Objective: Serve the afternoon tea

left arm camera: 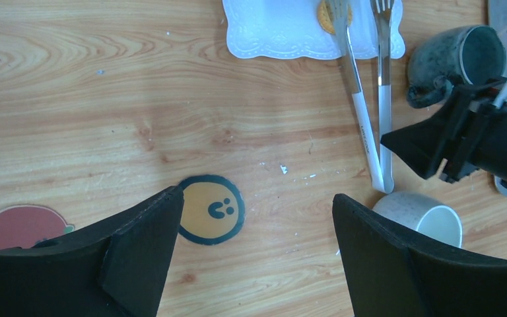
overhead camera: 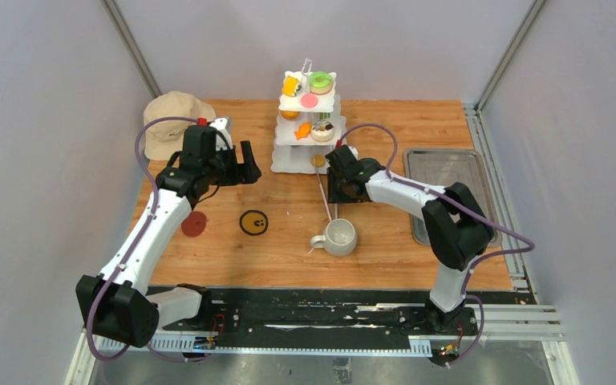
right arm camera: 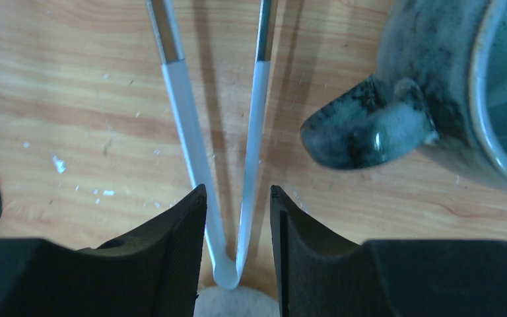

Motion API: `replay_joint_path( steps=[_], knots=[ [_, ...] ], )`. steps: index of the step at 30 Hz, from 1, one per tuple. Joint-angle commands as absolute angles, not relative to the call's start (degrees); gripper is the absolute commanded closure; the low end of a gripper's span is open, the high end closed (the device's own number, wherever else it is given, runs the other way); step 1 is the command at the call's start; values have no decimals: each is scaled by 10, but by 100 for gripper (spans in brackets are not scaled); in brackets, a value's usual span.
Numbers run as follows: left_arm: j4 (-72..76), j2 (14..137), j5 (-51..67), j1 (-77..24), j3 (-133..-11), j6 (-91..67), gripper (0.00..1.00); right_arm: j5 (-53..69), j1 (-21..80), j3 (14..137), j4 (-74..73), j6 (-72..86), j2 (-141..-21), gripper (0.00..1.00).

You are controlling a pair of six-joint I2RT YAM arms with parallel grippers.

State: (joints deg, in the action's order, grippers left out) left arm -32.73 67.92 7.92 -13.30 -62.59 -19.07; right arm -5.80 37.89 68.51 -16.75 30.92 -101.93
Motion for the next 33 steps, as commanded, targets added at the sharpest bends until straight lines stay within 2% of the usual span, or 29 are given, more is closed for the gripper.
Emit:
replay_joint_path(
  steps=[1, 13, 23, 33],
  knots=[
    [-331, 664, 77, -131, -634, -183, 12, -101, 386, 731, -169, 338, -1058, 61],
    [-333, 671, 75, -131, -638, -179, 13, -95, 386, 759, -175, 332, -1106, 79],
    [-332, 666, 77, -131, -635, -182, 12, -95, 385, 752, -174, 326, -1092, 99],
    [-335, 656, 74, -131, -632, -185, 12, -74, 392, 743, -163, 309, -1068, 99]
  ],
)
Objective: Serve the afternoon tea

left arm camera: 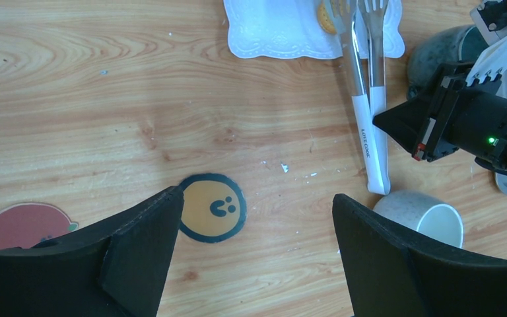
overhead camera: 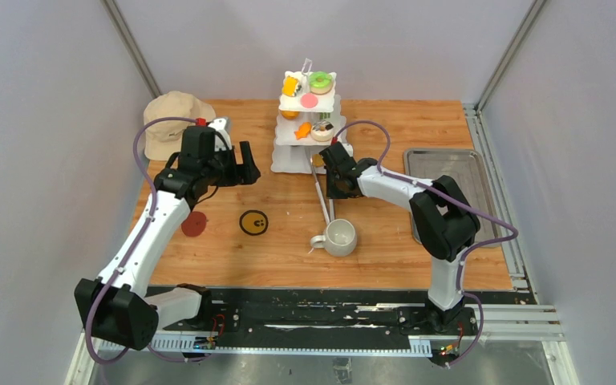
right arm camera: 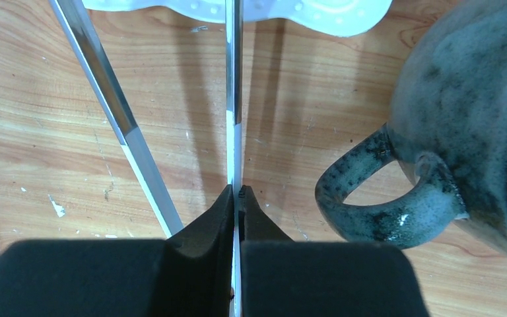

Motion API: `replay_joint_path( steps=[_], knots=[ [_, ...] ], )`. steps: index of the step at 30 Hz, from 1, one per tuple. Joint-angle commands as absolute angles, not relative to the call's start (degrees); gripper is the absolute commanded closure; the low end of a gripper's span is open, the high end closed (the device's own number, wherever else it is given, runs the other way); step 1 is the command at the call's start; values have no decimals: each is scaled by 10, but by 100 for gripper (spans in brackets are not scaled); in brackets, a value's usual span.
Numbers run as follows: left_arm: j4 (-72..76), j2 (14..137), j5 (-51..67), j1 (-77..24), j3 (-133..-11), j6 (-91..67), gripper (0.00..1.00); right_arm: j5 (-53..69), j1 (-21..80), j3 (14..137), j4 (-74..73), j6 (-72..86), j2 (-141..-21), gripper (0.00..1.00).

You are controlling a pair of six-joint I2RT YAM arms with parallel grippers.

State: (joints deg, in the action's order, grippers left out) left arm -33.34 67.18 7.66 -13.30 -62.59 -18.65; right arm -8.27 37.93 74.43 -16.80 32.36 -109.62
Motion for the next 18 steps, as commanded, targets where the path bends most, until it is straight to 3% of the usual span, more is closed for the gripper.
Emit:
replay_joint_path(
  steps=[1, 18],
  knots=[
    [-334, 657, 74, -131, -633, -185, 12, -69, 395, 743, -159, 303, -1066, 99],
    [-334, 650, 73, -131, -631, -189, 12, 46, 485, 835, -131, 206, -1112, 99]
  ],
)
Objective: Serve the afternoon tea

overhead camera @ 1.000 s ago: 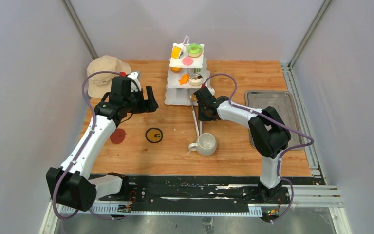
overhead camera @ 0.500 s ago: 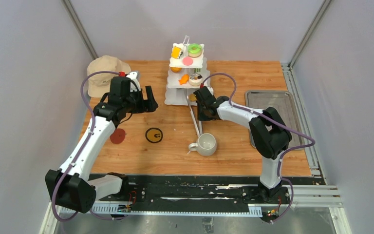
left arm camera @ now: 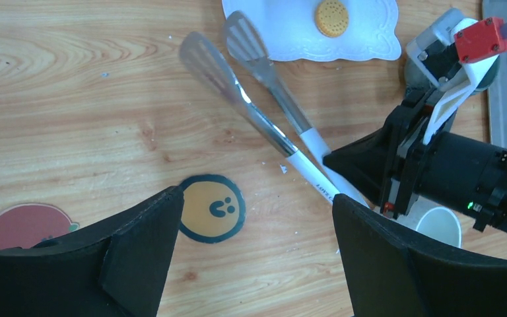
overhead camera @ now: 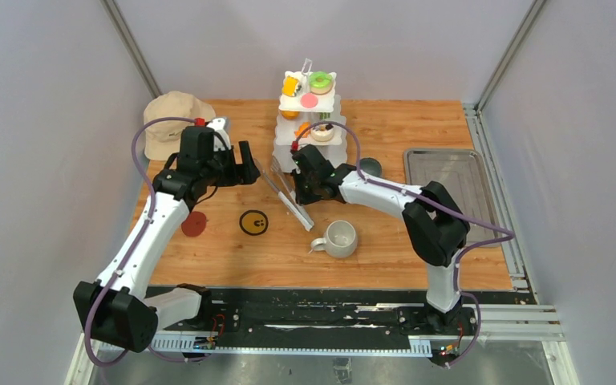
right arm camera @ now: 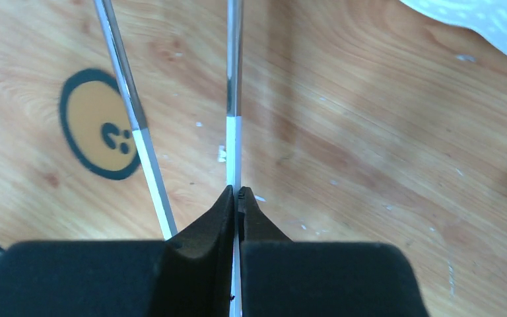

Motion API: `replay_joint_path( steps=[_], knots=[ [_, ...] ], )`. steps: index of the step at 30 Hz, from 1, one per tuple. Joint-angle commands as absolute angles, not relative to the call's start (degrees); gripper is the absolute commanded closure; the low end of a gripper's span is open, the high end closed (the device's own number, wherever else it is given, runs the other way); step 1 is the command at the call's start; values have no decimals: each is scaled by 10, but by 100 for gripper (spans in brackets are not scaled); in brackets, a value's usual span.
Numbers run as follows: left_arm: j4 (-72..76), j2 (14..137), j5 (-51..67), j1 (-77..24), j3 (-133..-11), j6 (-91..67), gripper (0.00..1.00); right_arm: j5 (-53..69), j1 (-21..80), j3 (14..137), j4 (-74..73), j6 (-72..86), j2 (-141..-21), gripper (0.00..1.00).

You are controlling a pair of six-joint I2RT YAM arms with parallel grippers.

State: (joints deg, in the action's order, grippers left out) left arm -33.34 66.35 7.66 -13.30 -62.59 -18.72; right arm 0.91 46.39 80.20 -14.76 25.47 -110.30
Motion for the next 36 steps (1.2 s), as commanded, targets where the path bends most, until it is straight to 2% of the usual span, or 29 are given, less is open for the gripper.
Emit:
replay_joint_path(
  steps=[1, 8, 17, 24, 28, 36],
  knots=[
    [-335, 649, 71, -131, -633, -188, 12, 48, 491, 841, -130, 191, -1111, 100],
    [-367, 635, 52, -131, -679, -175, 12, 20, 499, 835, -141, 157, -1043, 99],
    [-384, 626, 24, -131, -731, -161, 11, -51, 498, 735, -142, 154, -874, 99],
    [-367, 629, 47, -131, -710, -177, 11, -209, 498, 603, -165, 199, -701, 99],
    [-361, 637, 56, -131, -710, -180, 11, -346, 497, 526, -203, 249, -586, 99],
    [-345, 653, 81, -131, -707, -193, 12, -475, 497, 459, -381, 405, -429, 99]
  ],
)
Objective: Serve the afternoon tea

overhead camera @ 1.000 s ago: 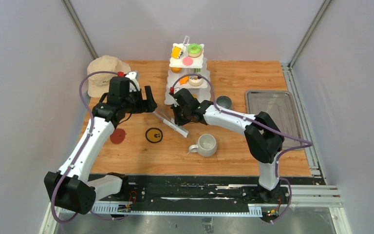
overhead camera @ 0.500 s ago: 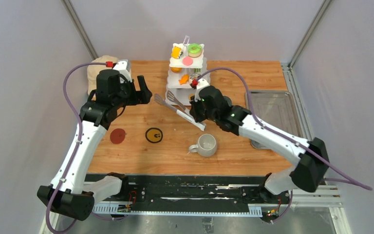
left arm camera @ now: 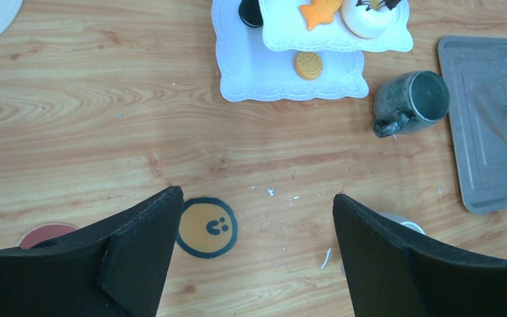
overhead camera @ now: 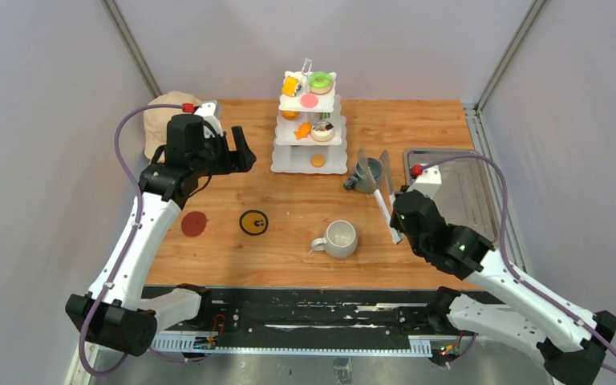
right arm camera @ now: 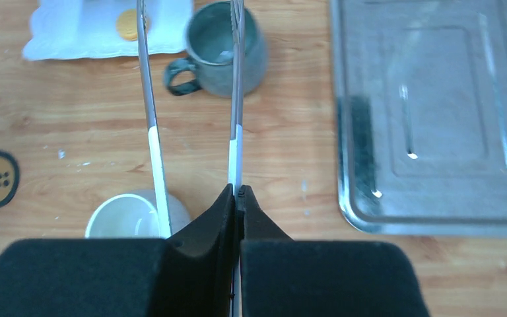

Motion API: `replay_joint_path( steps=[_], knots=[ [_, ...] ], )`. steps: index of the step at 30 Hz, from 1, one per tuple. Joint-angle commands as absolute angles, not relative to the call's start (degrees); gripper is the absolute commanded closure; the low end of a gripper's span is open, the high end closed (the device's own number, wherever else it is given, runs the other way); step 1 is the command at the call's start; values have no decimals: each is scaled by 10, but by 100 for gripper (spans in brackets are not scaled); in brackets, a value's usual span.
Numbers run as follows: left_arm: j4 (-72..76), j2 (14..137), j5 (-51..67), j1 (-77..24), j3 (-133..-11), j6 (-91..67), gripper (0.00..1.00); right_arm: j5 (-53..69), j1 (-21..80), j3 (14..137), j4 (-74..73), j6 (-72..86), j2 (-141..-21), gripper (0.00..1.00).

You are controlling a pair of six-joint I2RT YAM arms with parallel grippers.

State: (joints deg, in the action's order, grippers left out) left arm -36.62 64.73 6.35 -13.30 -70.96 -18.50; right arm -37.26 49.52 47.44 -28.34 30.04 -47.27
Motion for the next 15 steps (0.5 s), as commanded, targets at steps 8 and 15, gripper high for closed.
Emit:
replay_joint_path(
  steps=[8, 15],
  knots=[
    [-347, 672, 80, -168, -714, -176, 12, -472, 495, 462, -519, 550, -491, 99],
    [-350, 701, 84, -204, -712, -167, 11, -407, 495, 415, -417, 527, -565, 99]
  ],
)
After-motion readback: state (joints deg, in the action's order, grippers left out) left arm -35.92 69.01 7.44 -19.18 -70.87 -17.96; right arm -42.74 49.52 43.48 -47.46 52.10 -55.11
